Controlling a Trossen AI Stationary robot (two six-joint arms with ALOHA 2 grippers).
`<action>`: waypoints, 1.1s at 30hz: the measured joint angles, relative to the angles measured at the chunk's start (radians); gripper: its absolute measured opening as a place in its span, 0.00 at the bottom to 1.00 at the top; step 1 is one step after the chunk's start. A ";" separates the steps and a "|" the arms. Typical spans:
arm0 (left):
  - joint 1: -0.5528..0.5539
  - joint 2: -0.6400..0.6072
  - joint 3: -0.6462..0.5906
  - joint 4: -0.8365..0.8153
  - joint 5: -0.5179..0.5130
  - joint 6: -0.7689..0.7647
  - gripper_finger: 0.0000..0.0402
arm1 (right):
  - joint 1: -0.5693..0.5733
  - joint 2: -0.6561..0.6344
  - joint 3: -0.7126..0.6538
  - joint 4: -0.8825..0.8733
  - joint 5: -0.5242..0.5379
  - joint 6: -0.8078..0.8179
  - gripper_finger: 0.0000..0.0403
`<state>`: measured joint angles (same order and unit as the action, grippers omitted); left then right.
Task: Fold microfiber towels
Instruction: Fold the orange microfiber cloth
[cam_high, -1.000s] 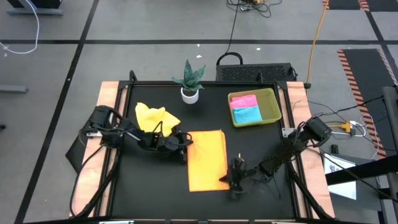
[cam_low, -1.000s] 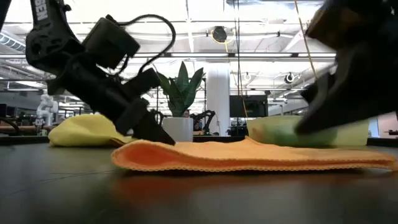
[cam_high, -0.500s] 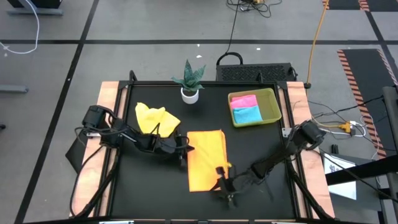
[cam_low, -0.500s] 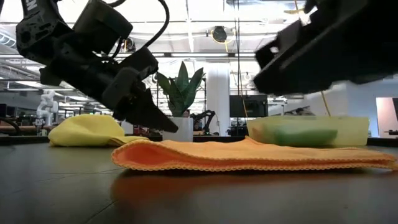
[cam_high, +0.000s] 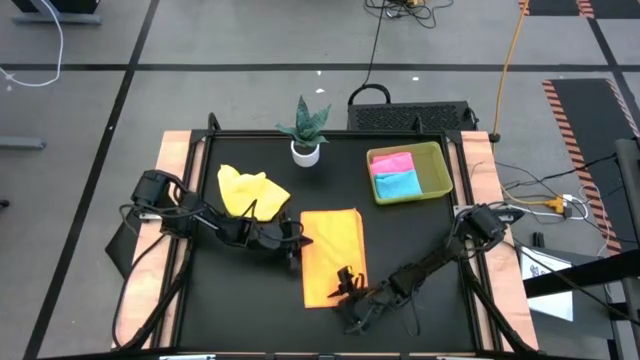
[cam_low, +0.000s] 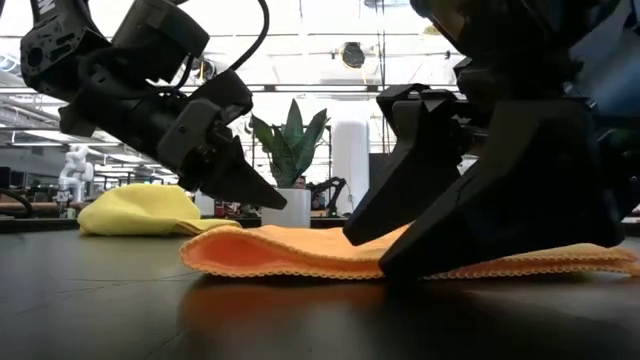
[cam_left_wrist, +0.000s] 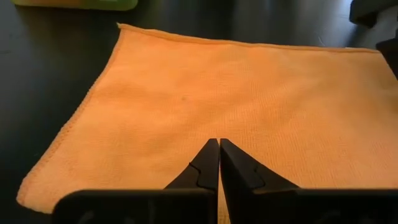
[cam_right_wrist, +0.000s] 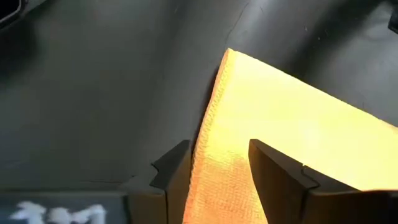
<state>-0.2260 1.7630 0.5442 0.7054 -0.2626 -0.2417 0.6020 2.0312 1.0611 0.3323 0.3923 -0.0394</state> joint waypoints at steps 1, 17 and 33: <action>0.000 0.000 0.000 0.001 0.000 0.000 0.02 | -0.002 0.000 0.000 -0.003 -0.001 0.002 0.37; 0.003 0.000 0.000 0.007 0.000 0.032 0.01 | -0.033 -0.075 -0.005 -0.079 -0.166 0.182 0.03; 0.000 0.126 0.004 0.046 0.030 0.011 0.02 | -0.047 -0.253 -0.003 -0.070 -0.320 0.313 0.01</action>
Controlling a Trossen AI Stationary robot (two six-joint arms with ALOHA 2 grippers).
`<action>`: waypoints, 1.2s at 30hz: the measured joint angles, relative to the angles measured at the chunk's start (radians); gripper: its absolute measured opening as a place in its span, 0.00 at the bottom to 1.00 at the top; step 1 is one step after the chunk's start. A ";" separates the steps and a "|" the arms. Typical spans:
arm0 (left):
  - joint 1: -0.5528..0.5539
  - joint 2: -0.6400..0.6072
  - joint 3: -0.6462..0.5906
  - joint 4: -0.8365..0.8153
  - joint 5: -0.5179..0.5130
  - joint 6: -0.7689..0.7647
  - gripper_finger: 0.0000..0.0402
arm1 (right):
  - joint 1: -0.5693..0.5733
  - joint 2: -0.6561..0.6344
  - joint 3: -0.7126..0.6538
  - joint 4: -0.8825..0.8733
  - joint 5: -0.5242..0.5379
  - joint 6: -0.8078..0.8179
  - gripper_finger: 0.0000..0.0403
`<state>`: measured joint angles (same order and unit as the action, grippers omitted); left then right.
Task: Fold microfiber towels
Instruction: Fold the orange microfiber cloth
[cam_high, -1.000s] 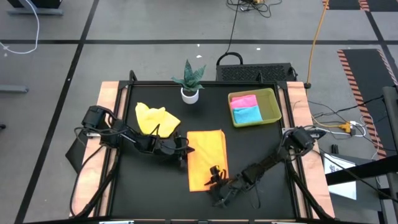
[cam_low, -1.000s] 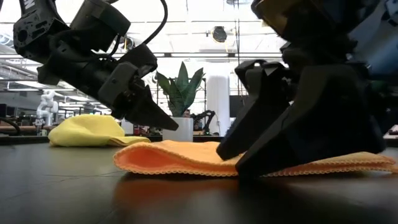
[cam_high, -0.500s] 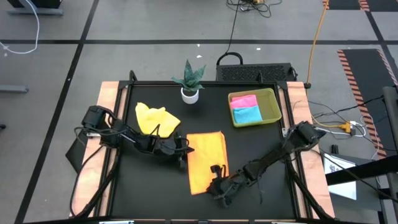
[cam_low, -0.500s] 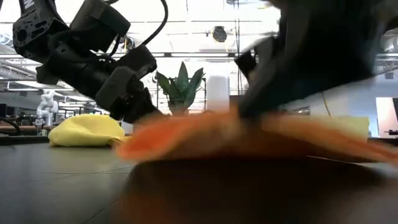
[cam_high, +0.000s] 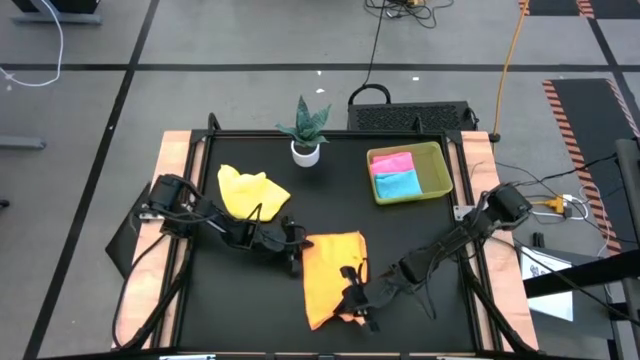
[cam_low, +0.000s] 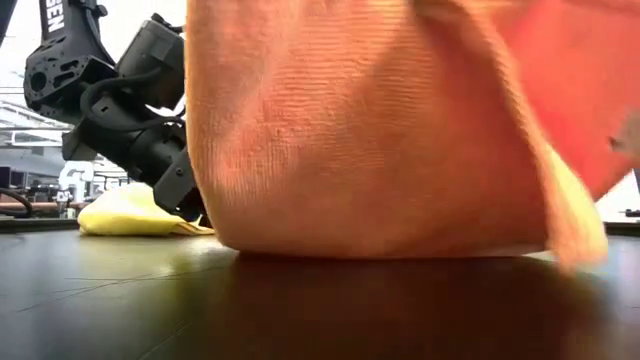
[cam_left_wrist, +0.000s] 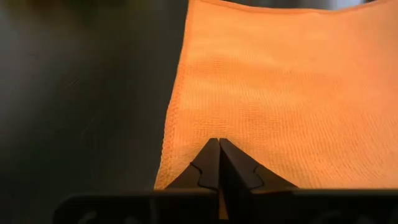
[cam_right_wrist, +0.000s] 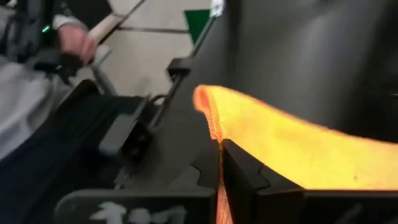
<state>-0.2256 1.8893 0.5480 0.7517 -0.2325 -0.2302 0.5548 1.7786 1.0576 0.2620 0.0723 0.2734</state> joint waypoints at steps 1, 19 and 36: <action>0.000 0.003 0.000 0.009 0.006 0.000 0.03 | -0.012 -0.009 0.000 -0.005 0.000 0.001 0.01; -0.059 -0.160 -0.003 -0.121 -0.036 0.052 0.04 | -0.339 -0.022 -0.075 -0.130 -0.027 0.192 0.01; -0.105 -0.300 -0.002 -0.339 -0.221 -0.020 0.03 | -0.453 -0.003 -0.121 -0.056 -0.050 0.150 0.01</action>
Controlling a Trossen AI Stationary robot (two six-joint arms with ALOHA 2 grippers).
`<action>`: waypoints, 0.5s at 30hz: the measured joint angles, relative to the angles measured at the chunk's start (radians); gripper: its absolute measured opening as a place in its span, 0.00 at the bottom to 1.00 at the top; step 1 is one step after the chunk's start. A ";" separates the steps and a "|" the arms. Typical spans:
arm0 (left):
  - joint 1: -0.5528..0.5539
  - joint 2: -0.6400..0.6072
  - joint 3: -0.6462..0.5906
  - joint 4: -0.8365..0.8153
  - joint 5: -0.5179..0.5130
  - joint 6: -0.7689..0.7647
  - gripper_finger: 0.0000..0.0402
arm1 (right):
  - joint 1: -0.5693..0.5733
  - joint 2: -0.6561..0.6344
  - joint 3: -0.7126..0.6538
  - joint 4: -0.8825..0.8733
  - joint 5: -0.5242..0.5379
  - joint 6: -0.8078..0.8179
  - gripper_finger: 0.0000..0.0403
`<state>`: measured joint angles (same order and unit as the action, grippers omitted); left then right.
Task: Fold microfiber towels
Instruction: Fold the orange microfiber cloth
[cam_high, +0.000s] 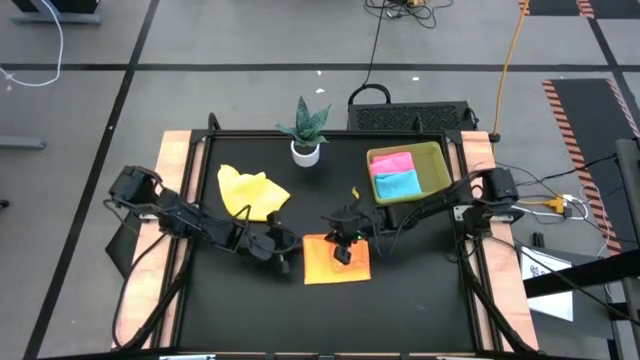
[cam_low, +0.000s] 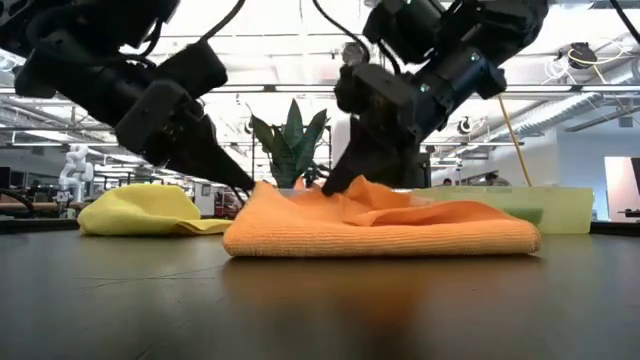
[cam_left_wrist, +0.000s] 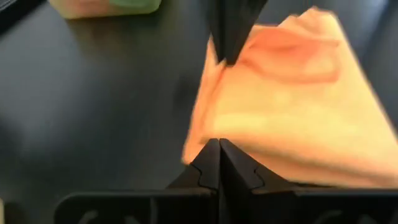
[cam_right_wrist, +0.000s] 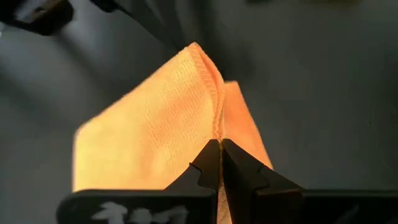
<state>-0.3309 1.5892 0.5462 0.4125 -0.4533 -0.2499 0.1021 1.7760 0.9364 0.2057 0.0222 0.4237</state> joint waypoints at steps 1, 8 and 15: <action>0.000 0.008 0.000 0.012 0.001 -0.003 0.02 | -0.004 0.005 0.001 0.000 -0.001 0.001 0.01; 0.002 0.071 0.000 0.119 0.026 0.016 0.03 | -0.017 0.044 0.000 -0.019 0.000 0.027 0.01; 0.031 0.133 -0.001 0.142 0.029 0.018 0.03 | -0.018 0.034 0.001 -0.019 0.000 0.032 0.01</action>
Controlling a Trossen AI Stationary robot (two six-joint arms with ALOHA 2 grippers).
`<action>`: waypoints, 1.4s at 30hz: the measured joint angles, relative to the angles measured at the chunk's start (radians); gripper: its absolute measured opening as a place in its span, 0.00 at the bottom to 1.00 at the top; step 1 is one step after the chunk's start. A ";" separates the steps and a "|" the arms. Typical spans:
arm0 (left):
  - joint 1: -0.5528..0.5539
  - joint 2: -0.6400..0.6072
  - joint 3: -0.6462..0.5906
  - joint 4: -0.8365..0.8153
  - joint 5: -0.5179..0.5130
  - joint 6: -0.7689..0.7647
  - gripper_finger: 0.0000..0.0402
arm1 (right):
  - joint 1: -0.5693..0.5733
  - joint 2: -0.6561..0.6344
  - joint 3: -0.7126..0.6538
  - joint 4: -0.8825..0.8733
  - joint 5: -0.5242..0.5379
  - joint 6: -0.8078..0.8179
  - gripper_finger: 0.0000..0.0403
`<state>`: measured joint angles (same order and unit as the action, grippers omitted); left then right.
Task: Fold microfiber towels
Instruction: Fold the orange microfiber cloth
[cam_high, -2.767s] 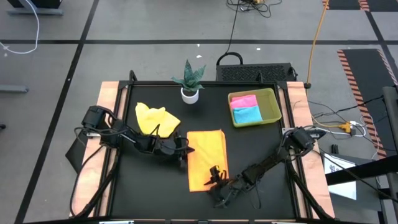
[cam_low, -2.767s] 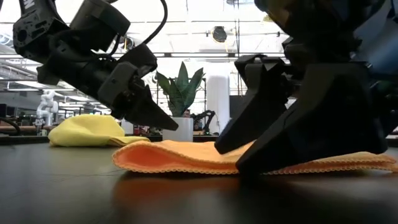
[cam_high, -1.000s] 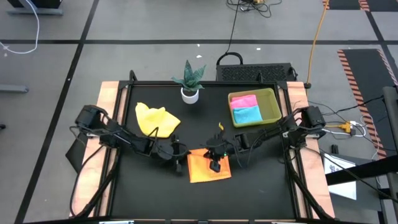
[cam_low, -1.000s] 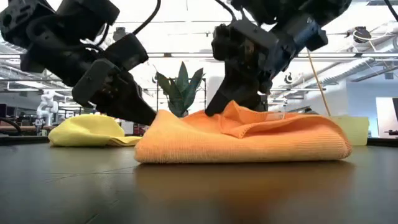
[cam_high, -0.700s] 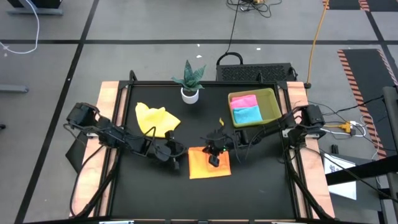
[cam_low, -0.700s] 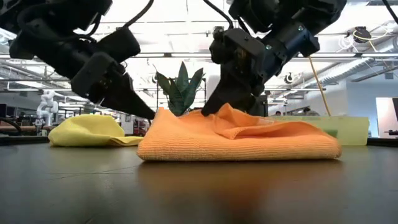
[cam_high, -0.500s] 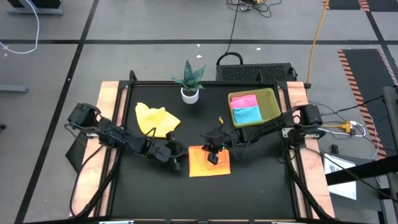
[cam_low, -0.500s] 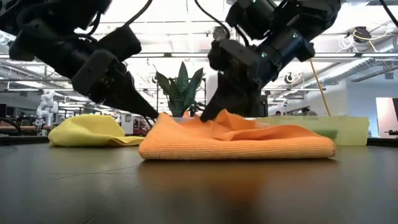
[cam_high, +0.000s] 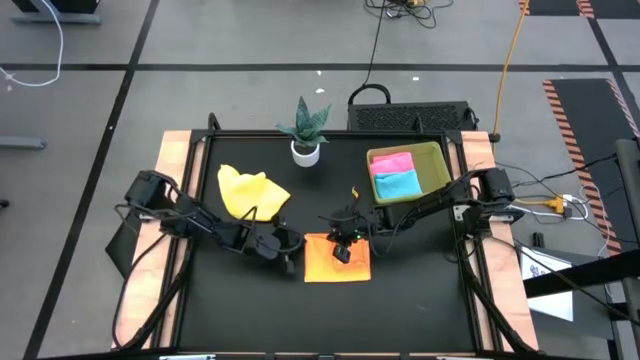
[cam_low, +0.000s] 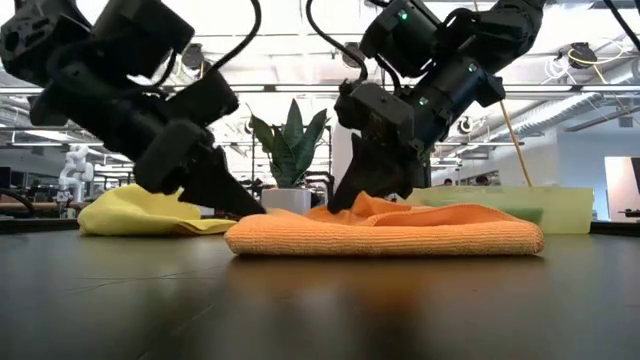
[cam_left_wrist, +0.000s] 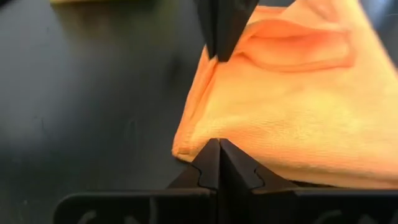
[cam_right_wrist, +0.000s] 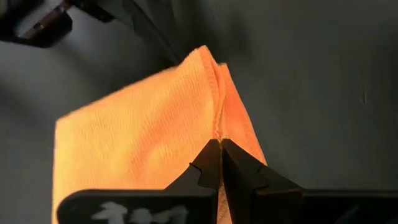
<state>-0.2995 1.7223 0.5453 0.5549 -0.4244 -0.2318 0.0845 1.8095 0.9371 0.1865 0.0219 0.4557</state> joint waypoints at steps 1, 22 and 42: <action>0.004 0.006 0.000 0.001 0.000 -0.003 0.02 | 0.000 0.000 0.000 -0.005 0.000 0.000 0.01; 0.001 0.001 0.000 0.054 0.024 -0.013 0.03 | 0.036 -0.232 0.000 -0.299 0.162 -0.007 0.29; 0.045 0.174 0.040 0.222 0.137 0.016 0.03 | 0.349 0.010 0.001 -0.057 0.336 0.041 0.01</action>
<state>-0.2546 1.8961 0.5858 0.7772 -0.2877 -0.2161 0.4339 1.8196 0.9378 0.1299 0.3578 0.4963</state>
